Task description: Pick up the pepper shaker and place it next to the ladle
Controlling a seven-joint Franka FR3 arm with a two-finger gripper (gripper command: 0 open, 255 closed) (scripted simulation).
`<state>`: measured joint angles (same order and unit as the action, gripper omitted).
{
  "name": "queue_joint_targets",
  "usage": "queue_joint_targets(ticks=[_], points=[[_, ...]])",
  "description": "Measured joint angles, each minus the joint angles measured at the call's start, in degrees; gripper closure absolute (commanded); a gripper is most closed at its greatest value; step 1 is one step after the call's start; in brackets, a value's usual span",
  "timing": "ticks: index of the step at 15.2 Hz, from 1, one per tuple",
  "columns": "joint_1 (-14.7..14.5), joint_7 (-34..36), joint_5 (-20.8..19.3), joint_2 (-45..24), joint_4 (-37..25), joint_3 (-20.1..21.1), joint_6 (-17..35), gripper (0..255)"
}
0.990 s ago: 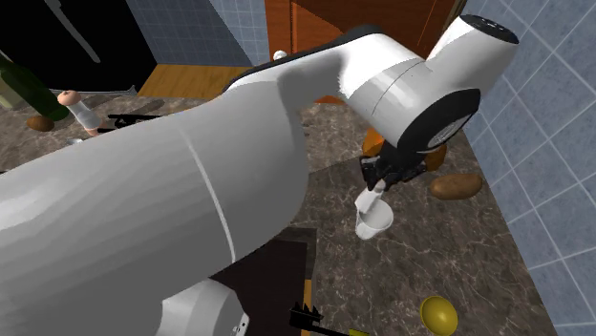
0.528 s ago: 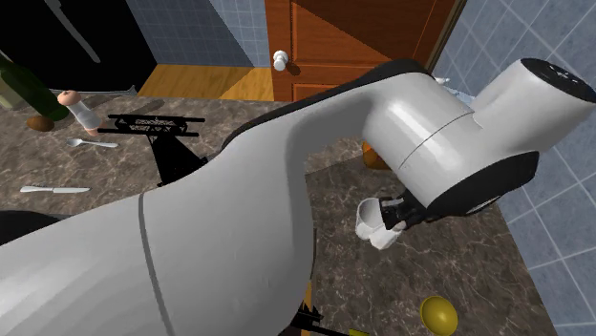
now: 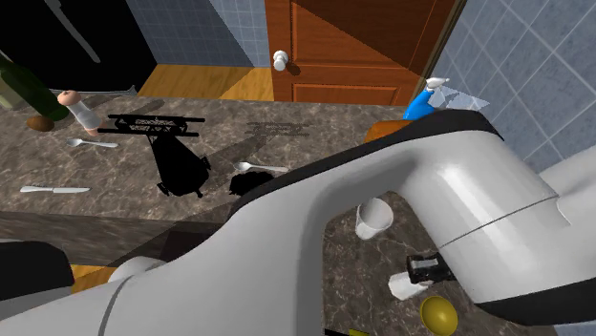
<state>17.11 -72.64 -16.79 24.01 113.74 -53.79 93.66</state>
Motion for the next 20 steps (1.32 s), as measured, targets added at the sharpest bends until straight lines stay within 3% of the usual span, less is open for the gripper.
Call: queue_joint_targets(ticks=[3, 20], points=[[0.46, -4.68, -0.83, -0.69, -1.91, -4.06, -0.32, 255], [0.04, -5.67, -2.15, -1.86, 9.27, -9.42, 12.46, 255]])
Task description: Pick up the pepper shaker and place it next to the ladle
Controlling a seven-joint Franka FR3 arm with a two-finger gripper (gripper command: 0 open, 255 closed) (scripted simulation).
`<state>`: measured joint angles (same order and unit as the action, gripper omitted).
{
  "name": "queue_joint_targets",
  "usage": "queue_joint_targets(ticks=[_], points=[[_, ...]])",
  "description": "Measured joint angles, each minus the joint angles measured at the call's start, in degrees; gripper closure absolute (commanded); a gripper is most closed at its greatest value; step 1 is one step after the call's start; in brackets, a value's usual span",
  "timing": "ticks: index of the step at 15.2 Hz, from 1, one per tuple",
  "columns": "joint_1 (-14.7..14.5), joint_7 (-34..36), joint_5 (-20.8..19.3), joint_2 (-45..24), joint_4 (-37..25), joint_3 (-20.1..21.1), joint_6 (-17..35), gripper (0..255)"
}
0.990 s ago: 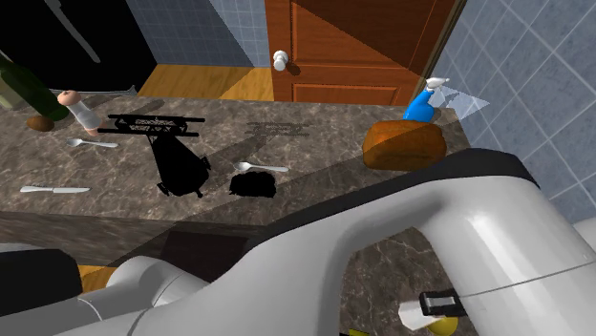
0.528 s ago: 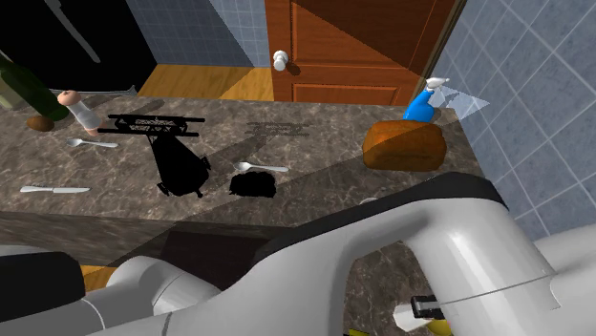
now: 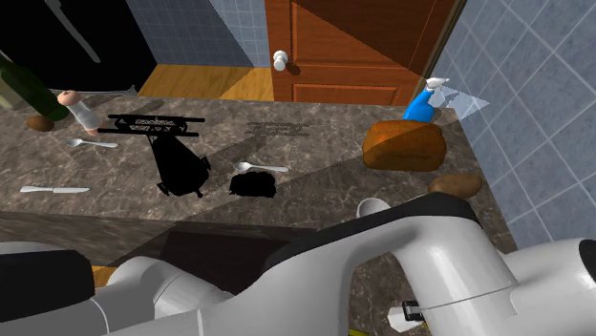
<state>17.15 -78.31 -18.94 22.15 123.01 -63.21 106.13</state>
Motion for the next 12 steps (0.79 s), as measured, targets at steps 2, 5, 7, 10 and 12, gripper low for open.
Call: queue_joint_targets(ticks=[2, 5, 7, 10, 12], points=[[-0.39, -0.17, 0.11, -0.55, 1.11, -0.90, 1.62, 255], [-0.98, -0.46, 0.31, -1.35, 2.65, -2.19, 3.89, 255], [-1.34, -0.80, 0.35, -1.91, 3.91, -3.28, 5.69, 255], [-2.55, -1.38, 1.00, -3.33, 5.39, -5.24, 8.39, 255], [-3.69, -2.07, 1.68, -4.57, 6.26, -7.00, 10.31, 255]])
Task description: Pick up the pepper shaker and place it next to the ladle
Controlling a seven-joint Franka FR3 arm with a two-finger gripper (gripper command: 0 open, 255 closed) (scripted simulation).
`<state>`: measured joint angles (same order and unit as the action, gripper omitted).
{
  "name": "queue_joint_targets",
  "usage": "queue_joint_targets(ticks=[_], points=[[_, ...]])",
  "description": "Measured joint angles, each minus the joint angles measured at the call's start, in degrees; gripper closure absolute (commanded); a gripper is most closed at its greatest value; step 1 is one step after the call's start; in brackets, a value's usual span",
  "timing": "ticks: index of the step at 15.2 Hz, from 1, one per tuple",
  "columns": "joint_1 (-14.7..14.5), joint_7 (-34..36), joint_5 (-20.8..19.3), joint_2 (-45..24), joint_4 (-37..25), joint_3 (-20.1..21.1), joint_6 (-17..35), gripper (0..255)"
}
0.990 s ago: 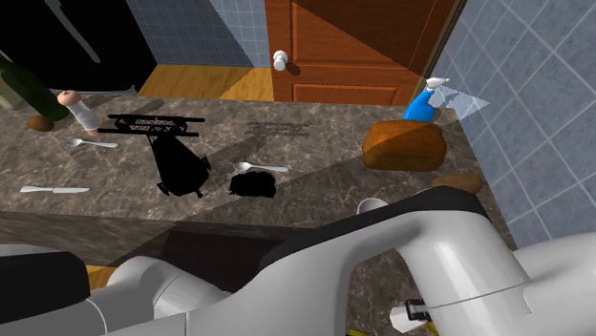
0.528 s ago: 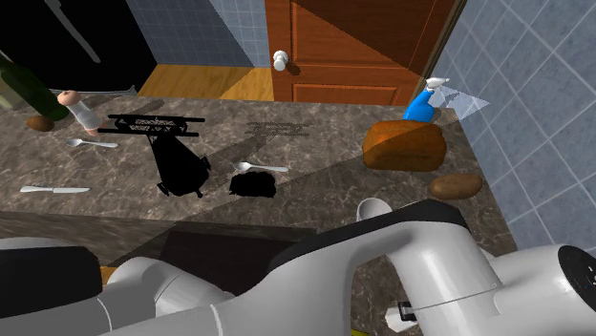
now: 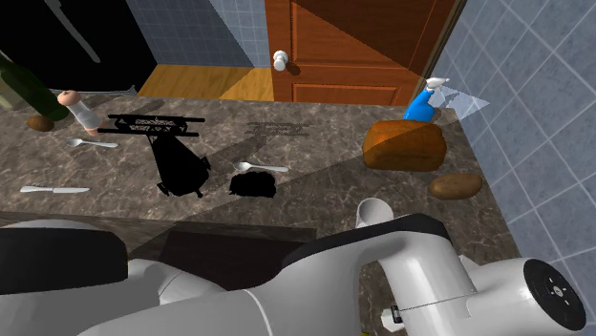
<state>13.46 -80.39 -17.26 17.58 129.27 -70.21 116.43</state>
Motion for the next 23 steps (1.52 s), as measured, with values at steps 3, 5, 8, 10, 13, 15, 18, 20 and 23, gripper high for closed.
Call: queue_joint_targets(ticks=[3, 5, 8, 10, 13, 15, 18, 20, 23], points=[[-1.37, -0.77, 0.84, -1.41, 1.14, -2.01, 2.28, 255], [-1.74, -0.98, 1.08, -1.76, 1.25, -2.49, 2.67, 255], [-1.81, -1.02, 1.13, -1.83, 1.30, -2.59, 2.80, 255], [-1.82, -1.03, 1.14, -1.85, 1.31, -2.61, 2.81, 0], [-1.82, -1.03, 1.14, -1.84, 1.30, -2.61, 2.81, 0], [-1.82, -1.03, 1.14, -1.84, 1.30, -2.61, 2.81, 0], [-0.63, -0.39, 0.49, -0.59, -0.24, -0.71, 0.33, 0], [0.95, 0.29, -0.34, 1.17, -2.64, 1.82, -3.42, 0], [1.26, 0.57, -0.40, 1.60, -3.73, 2.69, -4.98, 0]])
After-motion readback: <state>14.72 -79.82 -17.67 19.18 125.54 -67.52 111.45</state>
